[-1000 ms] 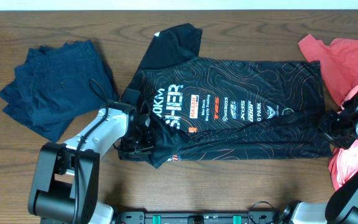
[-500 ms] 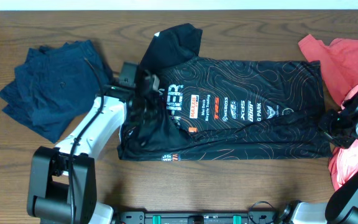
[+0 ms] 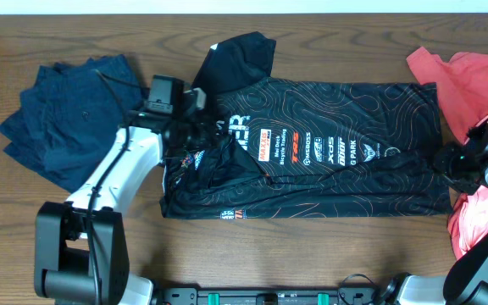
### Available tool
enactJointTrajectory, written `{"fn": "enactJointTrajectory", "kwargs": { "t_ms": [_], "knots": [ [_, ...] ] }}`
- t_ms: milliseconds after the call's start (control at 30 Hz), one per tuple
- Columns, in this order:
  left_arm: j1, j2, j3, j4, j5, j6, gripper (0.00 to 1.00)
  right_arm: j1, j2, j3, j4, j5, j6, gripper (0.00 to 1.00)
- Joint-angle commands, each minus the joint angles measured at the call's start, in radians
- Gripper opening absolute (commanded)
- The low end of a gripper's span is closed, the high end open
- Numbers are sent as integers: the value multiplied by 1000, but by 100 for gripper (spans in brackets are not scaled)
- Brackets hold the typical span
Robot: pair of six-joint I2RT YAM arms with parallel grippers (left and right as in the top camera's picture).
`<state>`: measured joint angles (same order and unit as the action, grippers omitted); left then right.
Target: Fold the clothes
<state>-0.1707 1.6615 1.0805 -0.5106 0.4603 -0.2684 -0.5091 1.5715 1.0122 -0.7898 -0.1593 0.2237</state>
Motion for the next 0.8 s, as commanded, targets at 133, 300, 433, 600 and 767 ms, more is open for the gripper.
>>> {"fn": "enactJointTrajectory", "kwargs": {
  "t_ms": [133,300,433,600,767],
  "knots": [
    [75,-18,8,-113,-153,20,50,35,-14,8,10,-55,-69,39],
    [75,-17,-30,-141,-153,20,43,84,-13,8,51,-19,-92,35],
    [74,-16,-95,-140,-156,20,39,131,-13,8,113,28,-93,34],
    [79,-16,-45,-122,-158,85,41,167,-13,15,198,27,-87,39],
    [51,-6,153,-136,-160,179,53,193,1,137,73,51,-96,45]
  ]
}}
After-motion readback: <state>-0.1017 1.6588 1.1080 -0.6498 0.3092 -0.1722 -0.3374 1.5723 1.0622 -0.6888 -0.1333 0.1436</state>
